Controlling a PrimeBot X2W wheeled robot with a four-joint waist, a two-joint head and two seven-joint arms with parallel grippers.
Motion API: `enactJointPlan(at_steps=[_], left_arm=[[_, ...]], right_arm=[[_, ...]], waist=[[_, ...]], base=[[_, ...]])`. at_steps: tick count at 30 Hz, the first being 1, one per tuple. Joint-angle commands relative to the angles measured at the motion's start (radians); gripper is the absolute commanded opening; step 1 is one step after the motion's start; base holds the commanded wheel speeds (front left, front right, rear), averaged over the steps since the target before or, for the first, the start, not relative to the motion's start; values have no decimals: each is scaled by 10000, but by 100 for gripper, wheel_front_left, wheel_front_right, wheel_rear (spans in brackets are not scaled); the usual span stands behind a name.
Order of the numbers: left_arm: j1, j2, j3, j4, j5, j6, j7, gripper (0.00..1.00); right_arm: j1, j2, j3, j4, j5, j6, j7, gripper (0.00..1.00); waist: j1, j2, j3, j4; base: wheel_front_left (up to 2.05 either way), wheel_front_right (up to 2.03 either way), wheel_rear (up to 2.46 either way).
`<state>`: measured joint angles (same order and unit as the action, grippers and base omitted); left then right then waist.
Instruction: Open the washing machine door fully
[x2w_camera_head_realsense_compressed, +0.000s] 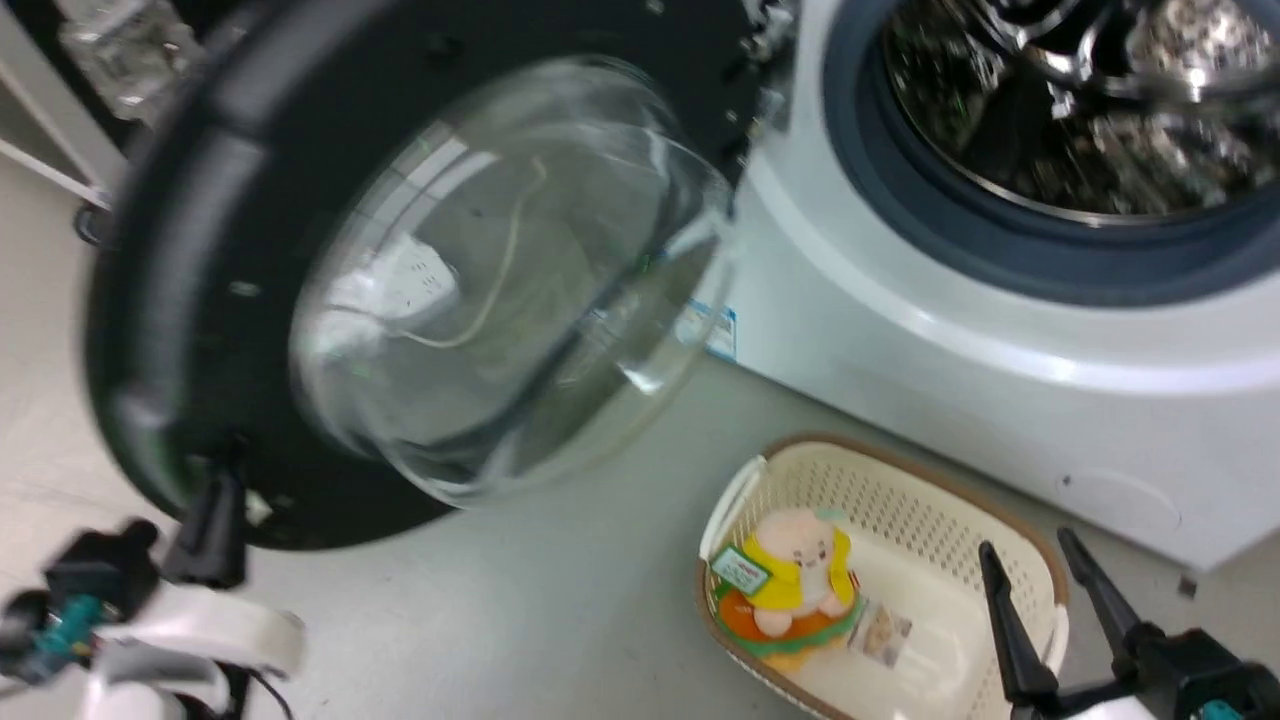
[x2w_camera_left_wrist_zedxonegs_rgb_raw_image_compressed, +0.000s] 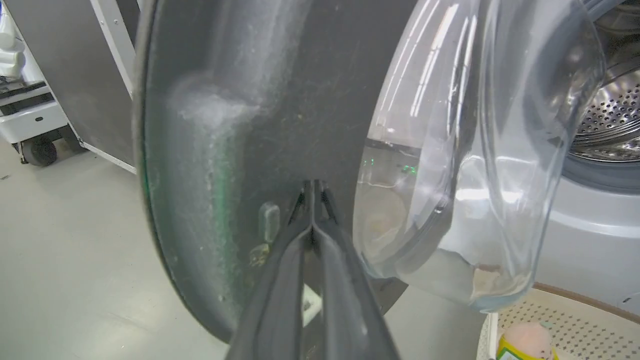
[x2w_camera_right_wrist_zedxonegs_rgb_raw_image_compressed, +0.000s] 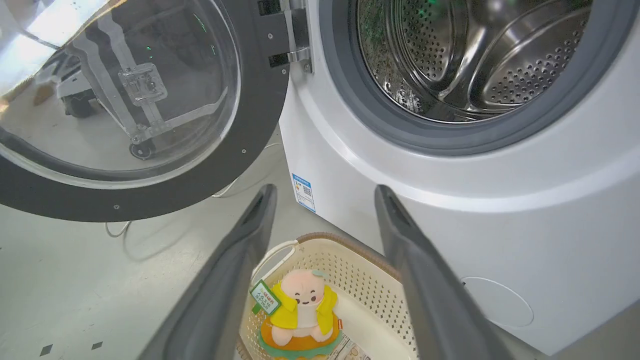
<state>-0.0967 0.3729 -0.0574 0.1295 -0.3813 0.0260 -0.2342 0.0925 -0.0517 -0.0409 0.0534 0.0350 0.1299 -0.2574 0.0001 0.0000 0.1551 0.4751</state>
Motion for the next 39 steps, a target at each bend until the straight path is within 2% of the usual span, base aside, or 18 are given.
enactJointPlan(at_steps=[1, 5, 12, 20, 25, 29, 35, 39], left_arm=[[-275, 115, 115, 176, -77, -66, -69, 0], [-1251, 691, 588, 1363, -276, -431, -158, 0], [-2903, 1483, 1315, 3274, -449, -813, -254, 0], [-4036, 1904, 1914, 4469, -201, -1152, -272, 0], [-3894, 1750, 2177, 4198, 265, -1246, -274, 0], [-3349, 1396, 2326, 3371, 652, -1288, -274, 0], [-2109, 445, 2119, 1301, 1033, -1349, -274, 0], [-1153, -355, 1578, -41, 1024, -1384, -275, 0]], right_arm=[[-211, 14, -8, -72, -76, 8, -43, 100], [-480, 14, -34, -141, -346, 8, -43, 100], [-796, 14, -68, -226, -644, 8, -43, 100], [-994, 15, -149, -281, -726, 8, -44, 100], [-998, 15, -189, -380, -563, 8, -44, 100], [-932, 15, -173, -456, -346, 8, -44, 100], [-774, 15, -197, -682, 156, 8, -44, 100], [-628, 15, -188, -952, 419, 8, -44, 100]], waist=[[-1, 0, 450, -361], [-1, 0, 973, -630], [-1, 0, 1630, -971], [-1, 0, 1894, -1269], [-1, 0, 1644, -1429], [-1, 0, 1129, -1585], [-1, 0, 121, -1971], [-1, 0, -466, -2387]], base=[[0, 0, 0], [0, 0, 0], [0, 0, 0], [0, 0, 0], [0, 0, 0], [0, 0, 0], [0, 0, 0], [0, 0, 0]])
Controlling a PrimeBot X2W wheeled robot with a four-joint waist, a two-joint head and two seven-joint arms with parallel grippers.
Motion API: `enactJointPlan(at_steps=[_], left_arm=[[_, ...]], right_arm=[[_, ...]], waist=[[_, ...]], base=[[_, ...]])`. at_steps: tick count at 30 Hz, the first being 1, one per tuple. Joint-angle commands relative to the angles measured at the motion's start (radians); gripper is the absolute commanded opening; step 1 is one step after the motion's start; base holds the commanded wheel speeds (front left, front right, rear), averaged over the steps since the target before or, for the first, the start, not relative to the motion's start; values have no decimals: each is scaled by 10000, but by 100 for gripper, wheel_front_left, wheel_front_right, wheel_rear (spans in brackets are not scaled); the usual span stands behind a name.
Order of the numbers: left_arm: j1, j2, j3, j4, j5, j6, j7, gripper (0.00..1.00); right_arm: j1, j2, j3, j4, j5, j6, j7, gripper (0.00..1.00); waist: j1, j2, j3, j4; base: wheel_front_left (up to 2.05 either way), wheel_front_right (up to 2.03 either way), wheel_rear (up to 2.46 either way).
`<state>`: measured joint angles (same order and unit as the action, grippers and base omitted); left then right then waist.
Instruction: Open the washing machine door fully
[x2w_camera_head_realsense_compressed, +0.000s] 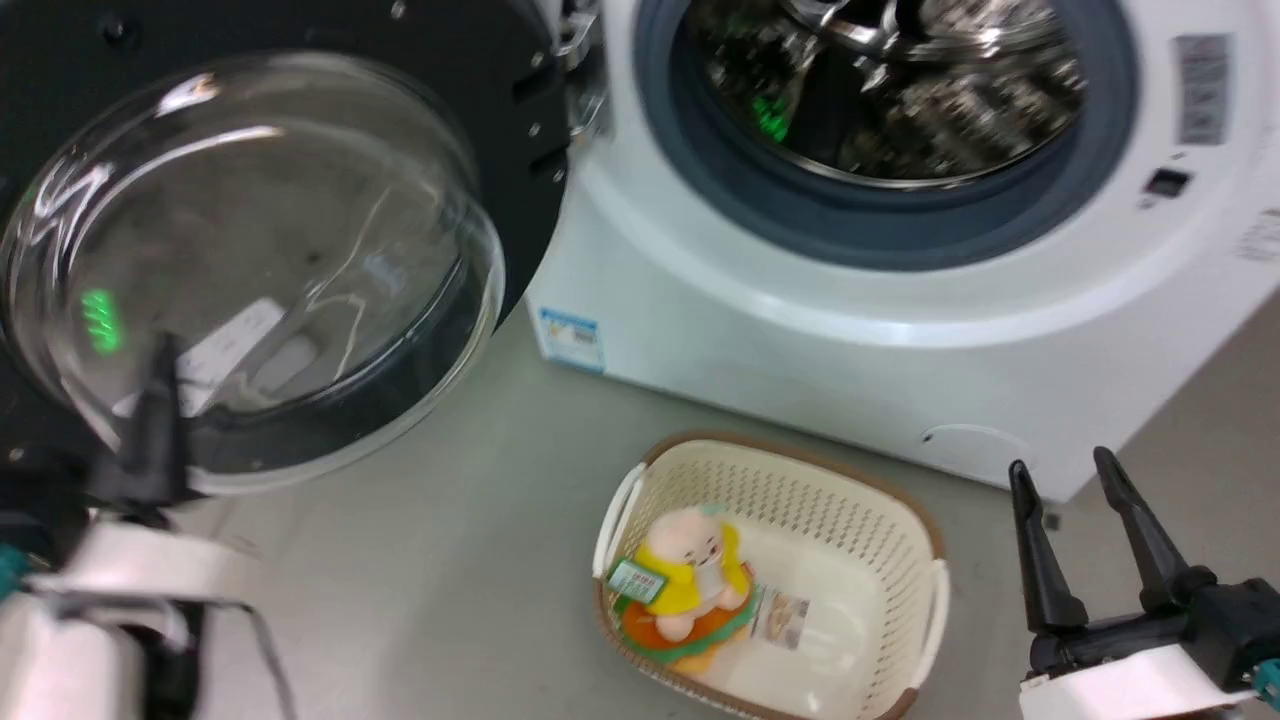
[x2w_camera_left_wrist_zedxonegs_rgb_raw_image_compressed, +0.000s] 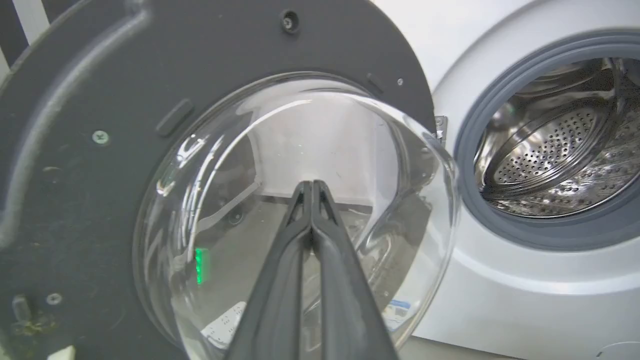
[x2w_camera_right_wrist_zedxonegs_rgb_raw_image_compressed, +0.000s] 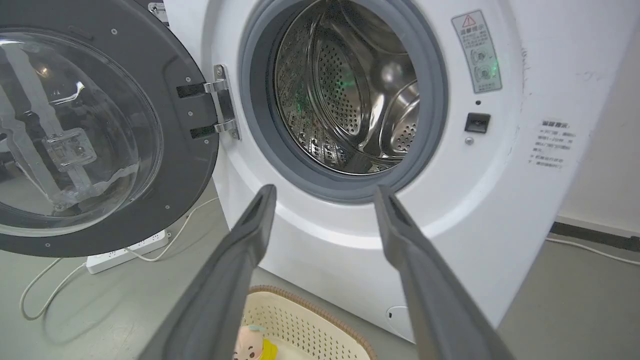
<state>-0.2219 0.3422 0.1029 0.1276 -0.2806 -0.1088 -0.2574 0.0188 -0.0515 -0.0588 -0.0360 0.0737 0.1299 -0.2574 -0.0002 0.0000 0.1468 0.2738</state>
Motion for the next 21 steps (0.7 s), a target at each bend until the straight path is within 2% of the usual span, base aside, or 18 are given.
enactJointPlan(at_steps=[1, 6, 18, 21], left_arm=[[304, -244, -178, -299, -25, -43, -43, 0], [1115, -955, -742, -1084, -48, 72, -38, 0], [2088, -1911, -1524, -802, 419, 182, -42, 0], [2403, -2125, -1557, -775, 901, 309, -42, 0]], right_arm=[[142, 13, -8, -133, 65, 8, -44, 100], [299, 13, 134, -461, -8, 8, -44, 100], [815, 13, 103, -541, -28, 8, -44, 100], [1008, 13, 99, -397, -11, 8, -44, 100]], waist=[[2, 0, -480, -481], [2, 0, -868, -1114], [2, 0, -1312, -2286], [2, 0, -1441, -2632]], base=[[0, 0, 0], [0, 0, 0], [0, 0, 0], [0, 0, 0]])
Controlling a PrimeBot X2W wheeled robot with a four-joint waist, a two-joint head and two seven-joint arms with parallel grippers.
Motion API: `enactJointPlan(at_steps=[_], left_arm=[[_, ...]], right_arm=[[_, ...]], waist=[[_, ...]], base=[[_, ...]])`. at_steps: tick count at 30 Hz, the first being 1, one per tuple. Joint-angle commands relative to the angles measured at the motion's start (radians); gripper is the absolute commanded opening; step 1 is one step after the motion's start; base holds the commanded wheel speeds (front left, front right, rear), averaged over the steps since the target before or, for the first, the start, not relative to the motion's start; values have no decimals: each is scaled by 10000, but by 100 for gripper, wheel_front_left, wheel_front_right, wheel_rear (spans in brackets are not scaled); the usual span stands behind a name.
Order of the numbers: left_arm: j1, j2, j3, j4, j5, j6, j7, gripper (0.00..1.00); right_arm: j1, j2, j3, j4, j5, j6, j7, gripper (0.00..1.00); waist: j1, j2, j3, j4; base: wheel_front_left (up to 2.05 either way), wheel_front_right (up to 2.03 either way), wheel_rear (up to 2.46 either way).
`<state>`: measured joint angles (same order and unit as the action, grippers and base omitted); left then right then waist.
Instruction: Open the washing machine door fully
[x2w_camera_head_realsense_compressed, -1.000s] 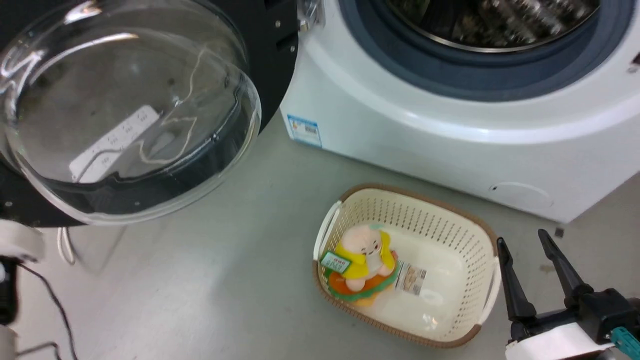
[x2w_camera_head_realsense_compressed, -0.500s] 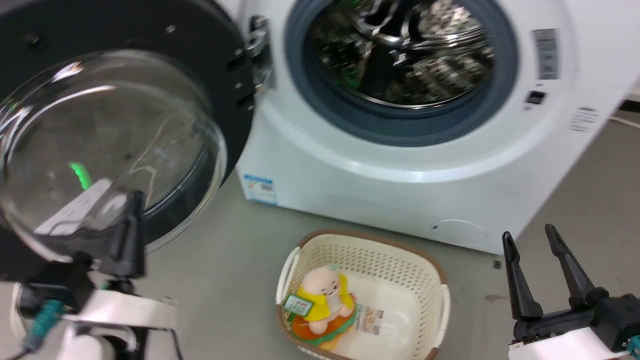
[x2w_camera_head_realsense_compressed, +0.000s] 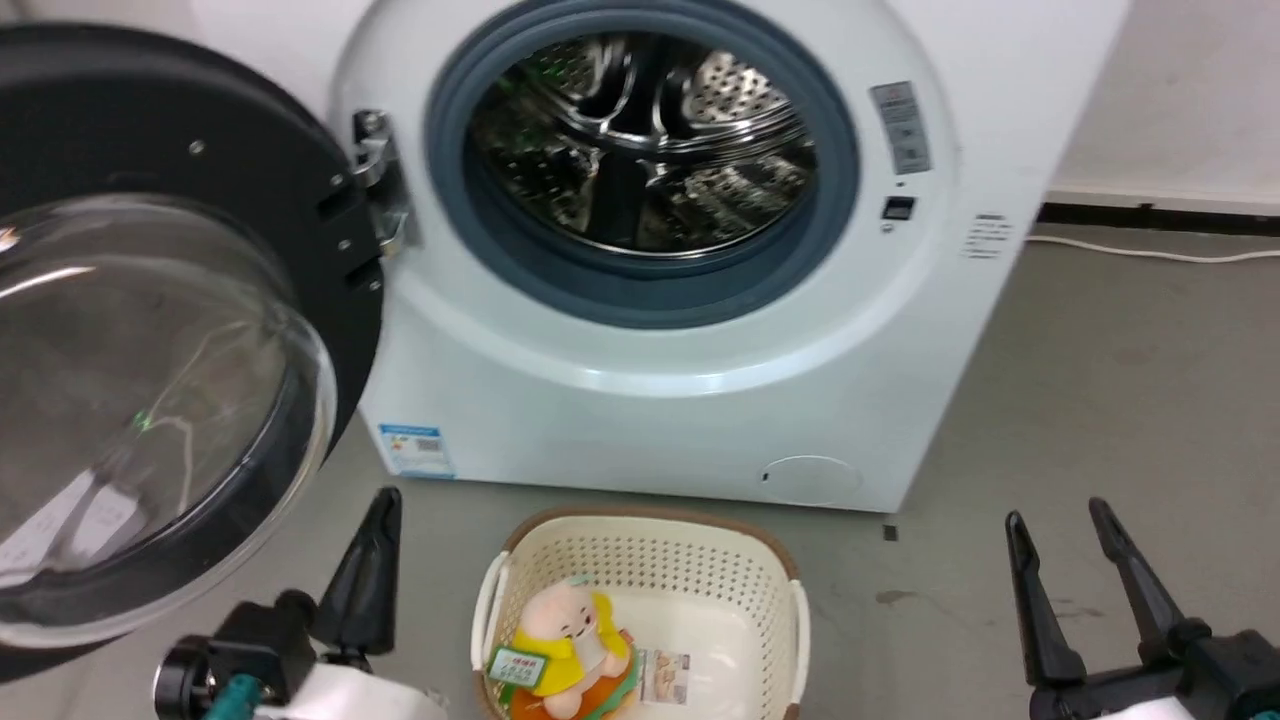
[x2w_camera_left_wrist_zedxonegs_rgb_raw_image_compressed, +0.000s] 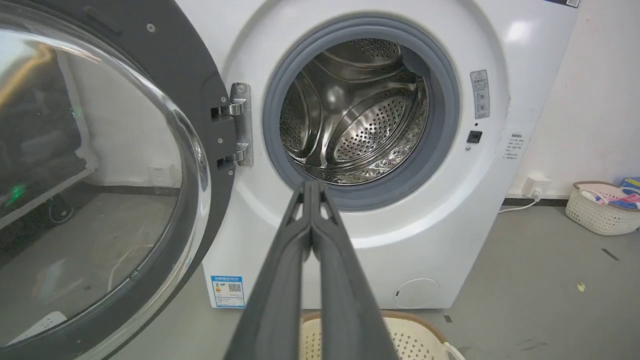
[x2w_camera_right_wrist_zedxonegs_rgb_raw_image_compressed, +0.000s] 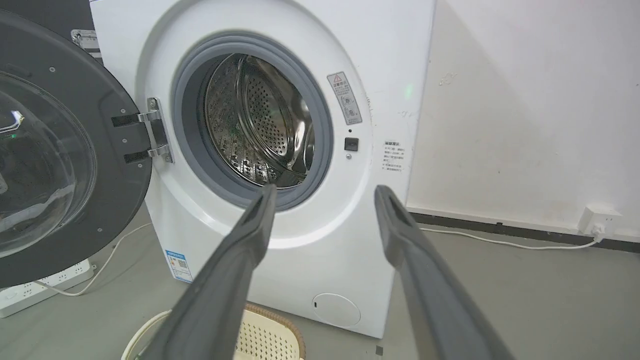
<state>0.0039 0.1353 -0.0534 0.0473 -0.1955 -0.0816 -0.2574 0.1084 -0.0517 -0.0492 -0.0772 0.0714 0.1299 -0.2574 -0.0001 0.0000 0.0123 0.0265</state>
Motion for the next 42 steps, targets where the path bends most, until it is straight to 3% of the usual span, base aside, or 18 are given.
enactJointPlan(at_steps=[1, 2, 3, 4, 5, 20, 42], left_arm=[[216, -120, 25, 20, 124, 61, -42, 8], [216, -120, 25, 20, 124, 61, -42, 8], [365, -167, 24, 50, 387, 103, -42, 94], [365, -167, 24, 50, 387, 103, -42, 94], [483, -243, 31, 76, 558, 139, -42, 100], [681, -514, -58, 346, 1263, 317, -43, 100], [696, -629, 68, 408, 1302, 119, -43, 100]], right_arm=[[152, 15, 6, 38, 27, 8, -44, 100], [152, 15, 6, 38, 27, 8, -44, 100], [215, 15, 33, 94, 52, 8, -44, 100], [215, 15, 33, 94, 52, 8, -44, 100], [262, 15, 37, 148, 79, 8, -44, 100], [262, 15, 56, 411, 144, 8, -44, 100], [181, 15, 122, 434, 207, 8, -44, 100]], waist=[[1, 0, -107, -223], [1, 0, -107, -223], [1, 0, -137, -358], [1, 0, -137, -358], [1, 0, -154, -447], [1, 0, -126, -485], [1, 0, -100, -324]], base=[[0, 0, 0], [0, 0, 0], [0, 0, 0], [0, 0, 0], [0, 0, 0], [0, 0, 0], [0, 0, 0]])
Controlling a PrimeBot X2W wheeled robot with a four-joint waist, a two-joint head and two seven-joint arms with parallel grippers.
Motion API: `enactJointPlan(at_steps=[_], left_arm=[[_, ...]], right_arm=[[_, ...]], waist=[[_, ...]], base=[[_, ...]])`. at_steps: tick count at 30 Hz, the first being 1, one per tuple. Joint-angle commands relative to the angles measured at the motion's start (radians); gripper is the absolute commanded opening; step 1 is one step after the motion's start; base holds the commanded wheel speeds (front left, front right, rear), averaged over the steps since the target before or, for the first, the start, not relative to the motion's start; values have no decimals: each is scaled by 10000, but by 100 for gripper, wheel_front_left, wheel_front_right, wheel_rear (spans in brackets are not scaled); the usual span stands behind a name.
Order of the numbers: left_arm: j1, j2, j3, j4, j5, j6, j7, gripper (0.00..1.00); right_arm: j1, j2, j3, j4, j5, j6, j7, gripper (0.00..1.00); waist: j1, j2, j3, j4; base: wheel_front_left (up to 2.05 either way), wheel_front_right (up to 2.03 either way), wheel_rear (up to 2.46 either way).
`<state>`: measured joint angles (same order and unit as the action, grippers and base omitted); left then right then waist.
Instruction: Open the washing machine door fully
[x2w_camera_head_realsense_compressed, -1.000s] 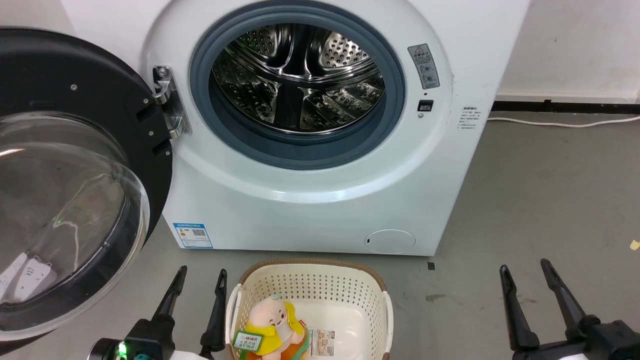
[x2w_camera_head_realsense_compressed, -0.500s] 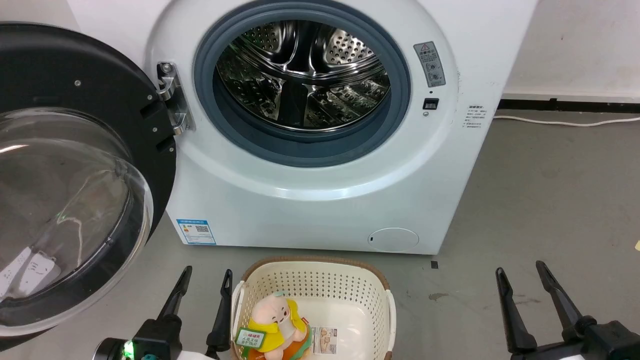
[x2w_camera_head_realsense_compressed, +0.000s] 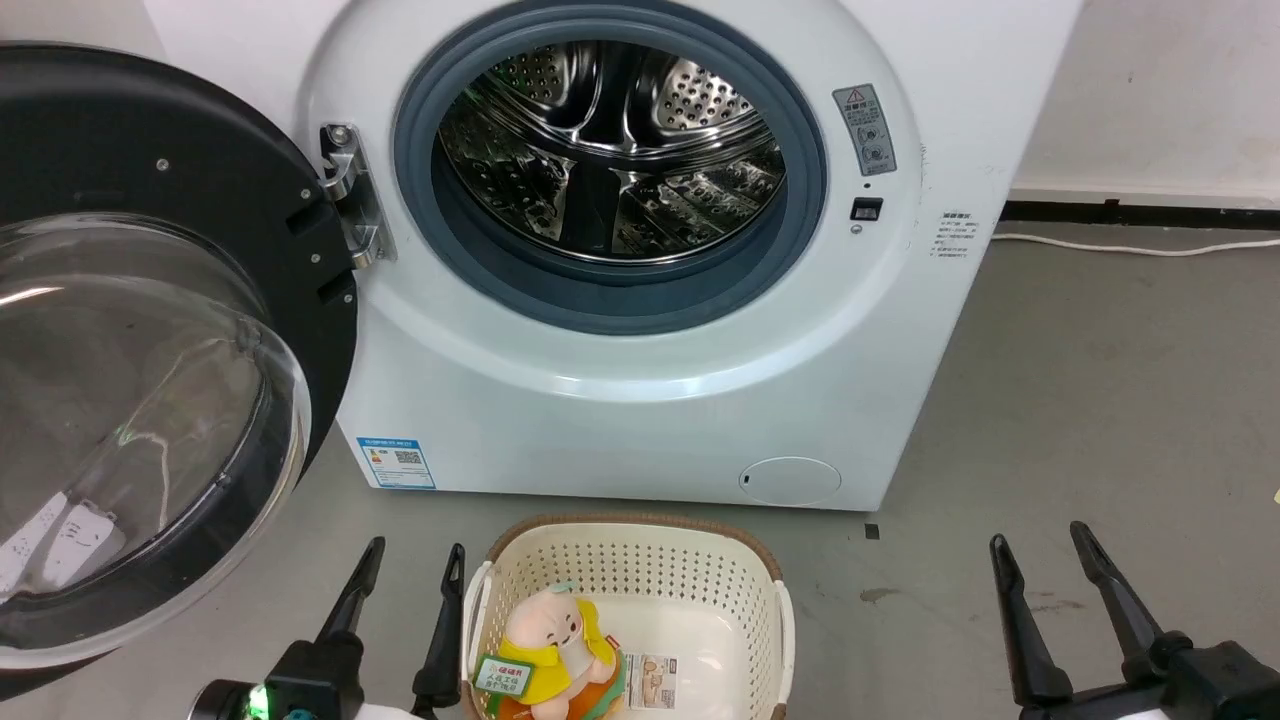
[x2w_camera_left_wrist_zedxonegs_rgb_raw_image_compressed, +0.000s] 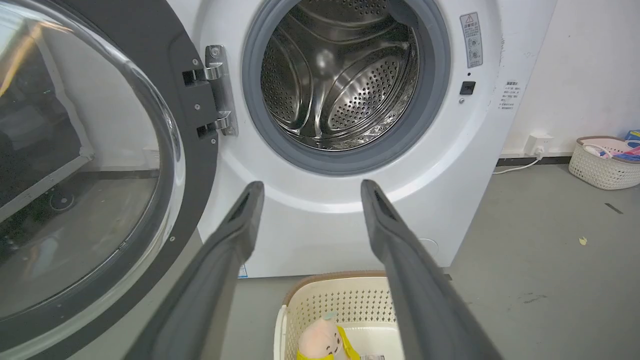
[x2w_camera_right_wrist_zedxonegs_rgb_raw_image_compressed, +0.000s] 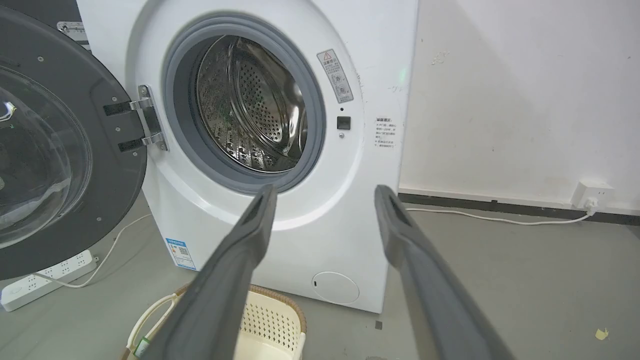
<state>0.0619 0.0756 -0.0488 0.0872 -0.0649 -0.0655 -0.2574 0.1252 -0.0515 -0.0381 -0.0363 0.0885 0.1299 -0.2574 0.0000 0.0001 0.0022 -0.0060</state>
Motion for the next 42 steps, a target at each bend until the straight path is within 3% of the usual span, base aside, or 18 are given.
enactJointPlan(at_steps=[1, 12, 13, 42], left_arm=[[116, -38, 24, 37, -14, -53, -43, 100], [81, -76, 41, 159, -42, -150, -43, 100], [0, -19, 6, 140, 2, -92, 7, 0], [-123, -56, 87, -65, 129, 67, 522, 0]], right_arm=[[10, 13, 17, 28, 36, 8, -44, 100], [-13, 13, 43, 35, 14, 8, -44, 100], [-4, 0, 42, 2, -2, 0, 3, 0], [-252, 1, 115, 73, -177, 2, 513, 0]], waist=[[0, -1, 1, -1], [0, -1, 29, 32], [0, -1, 30, 31], [0, -1, 20, 37]], base=[[0, 0, 0], [0, 0, 0], [0, 0, 0], [0, 0, 0]])
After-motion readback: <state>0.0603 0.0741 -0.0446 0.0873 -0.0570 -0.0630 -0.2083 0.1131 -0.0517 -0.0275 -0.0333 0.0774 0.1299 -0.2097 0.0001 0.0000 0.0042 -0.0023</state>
